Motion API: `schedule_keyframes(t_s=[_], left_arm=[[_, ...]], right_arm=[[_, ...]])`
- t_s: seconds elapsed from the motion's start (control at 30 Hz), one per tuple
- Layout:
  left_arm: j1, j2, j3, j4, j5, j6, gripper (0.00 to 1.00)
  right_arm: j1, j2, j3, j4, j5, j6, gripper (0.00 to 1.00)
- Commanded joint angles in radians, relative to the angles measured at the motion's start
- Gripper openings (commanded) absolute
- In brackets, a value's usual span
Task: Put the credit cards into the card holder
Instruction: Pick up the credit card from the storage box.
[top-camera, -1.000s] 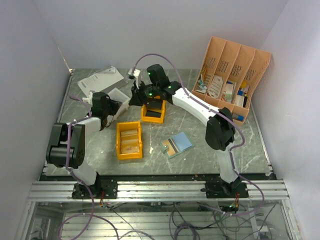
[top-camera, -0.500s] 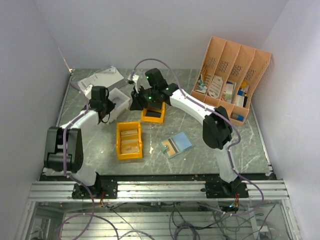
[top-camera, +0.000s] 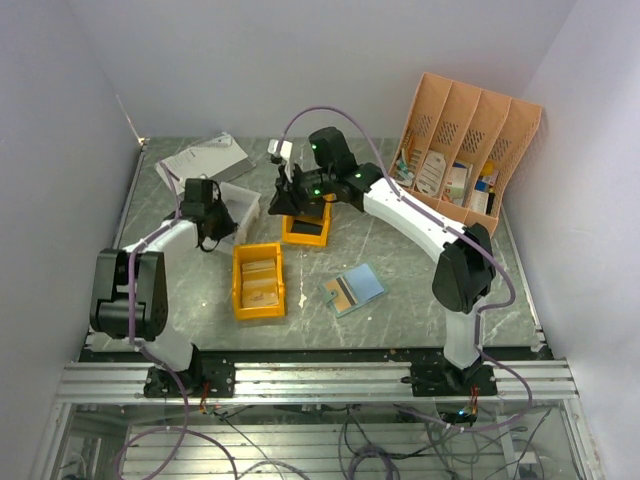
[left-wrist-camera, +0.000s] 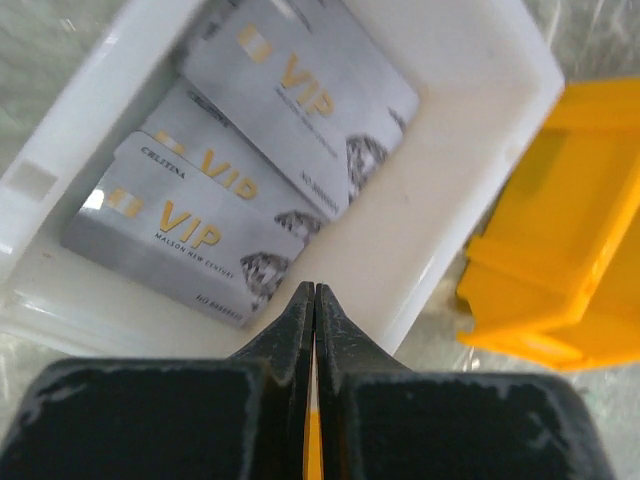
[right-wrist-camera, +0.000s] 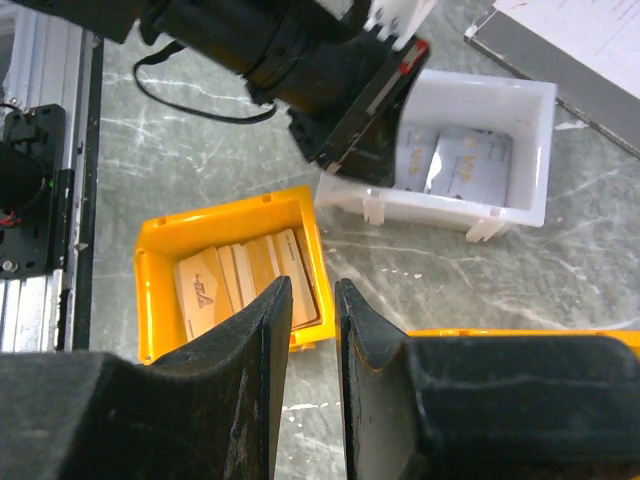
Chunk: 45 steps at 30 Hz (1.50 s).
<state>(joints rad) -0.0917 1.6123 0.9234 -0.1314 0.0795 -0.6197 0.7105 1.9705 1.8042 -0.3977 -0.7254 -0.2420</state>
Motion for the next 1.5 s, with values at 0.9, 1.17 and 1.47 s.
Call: schedule_keyframes(t_s=[0.9,1.17,1.47], left_arm=[[0.346,-0.173,0.026,-0.127,0.211,0.055,0.37],[0.355,-0.048,0.089,-0.144,0.286,0.088,0.42],[0.354,-0.010,0.139,-0.218,0.298,0.147,0.43]], right_arm=[[0.100,0.434,0.502,-0.071,0.259,-0.169,0.36],[0.170,0.532,0.544,-0.028,0.436,-0.266,0.48],[0.243,0.631,0.589,0.047,0.657,-0.390,0.64]])
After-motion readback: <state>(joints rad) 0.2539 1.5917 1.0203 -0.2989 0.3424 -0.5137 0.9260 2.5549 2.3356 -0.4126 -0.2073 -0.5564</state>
